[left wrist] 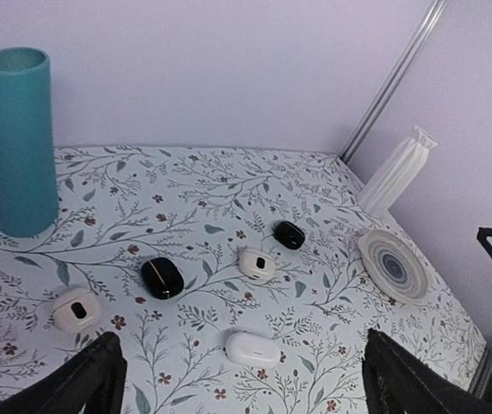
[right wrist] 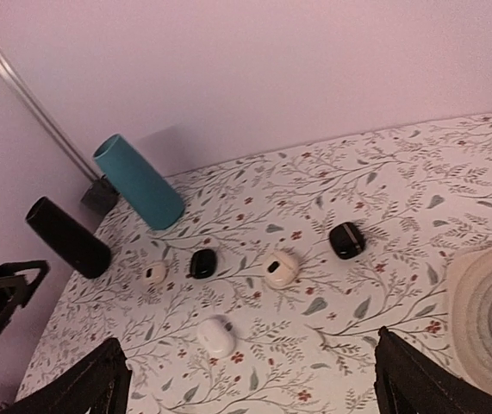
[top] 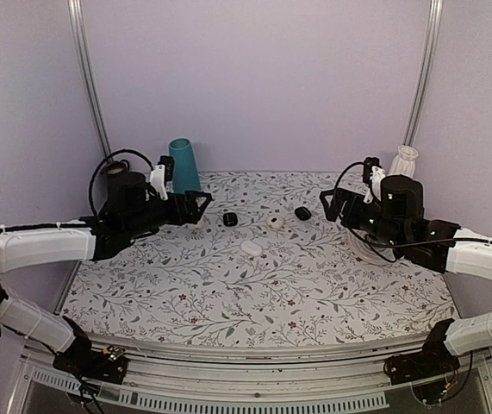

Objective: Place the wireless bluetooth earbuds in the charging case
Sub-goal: Reset both arms

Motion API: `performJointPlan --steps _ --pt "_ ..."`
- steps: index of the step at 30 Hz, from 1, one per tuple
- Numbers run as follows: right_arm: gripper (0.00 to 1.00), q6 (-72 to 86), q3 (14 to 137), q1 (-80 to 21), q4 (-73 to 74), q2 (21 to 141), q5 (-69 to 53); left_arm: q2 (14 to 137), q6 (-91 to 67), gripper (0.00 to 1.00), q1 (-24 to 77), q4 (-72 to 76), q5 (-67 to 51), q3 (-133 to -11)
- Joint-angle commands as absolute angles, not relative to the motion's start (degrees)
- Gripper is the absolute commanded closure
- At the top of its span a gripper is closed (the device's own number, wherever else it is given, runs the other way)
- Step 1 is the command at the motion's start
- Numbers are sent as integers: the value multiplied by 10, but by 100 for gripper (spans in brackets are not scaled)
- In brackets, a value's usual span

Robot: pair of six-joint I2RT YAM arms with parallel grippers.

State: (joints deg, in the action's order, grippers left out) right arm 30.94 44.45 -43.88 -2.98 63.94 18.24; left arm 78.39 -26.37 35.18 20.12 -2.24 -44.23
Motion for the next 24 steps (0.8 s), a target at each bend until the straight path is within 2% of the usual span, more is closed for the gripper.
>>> performJointPlan --steps 1,7,13,15,20,24 --pt "1 279 397 -354 7 628 278 718 -226 4 336 143 84 -416" --pt "0 220 277 -216 -119 625 296 652 -223 4 308 129 129 -382" --pt "1 107 208 -124 -312 633 287 623 -215 4 266 124 184 -351" --pt "1 46 165 -92 -434 654 265 615 -209 4 246 135 188 -332" --pt "1 3 92 -62 -699 756 207 610 -181 4 212 166 209 -297" --pt "1 -49 91 -61 -779 826 122 629 -146 4 193 181 278 -287"
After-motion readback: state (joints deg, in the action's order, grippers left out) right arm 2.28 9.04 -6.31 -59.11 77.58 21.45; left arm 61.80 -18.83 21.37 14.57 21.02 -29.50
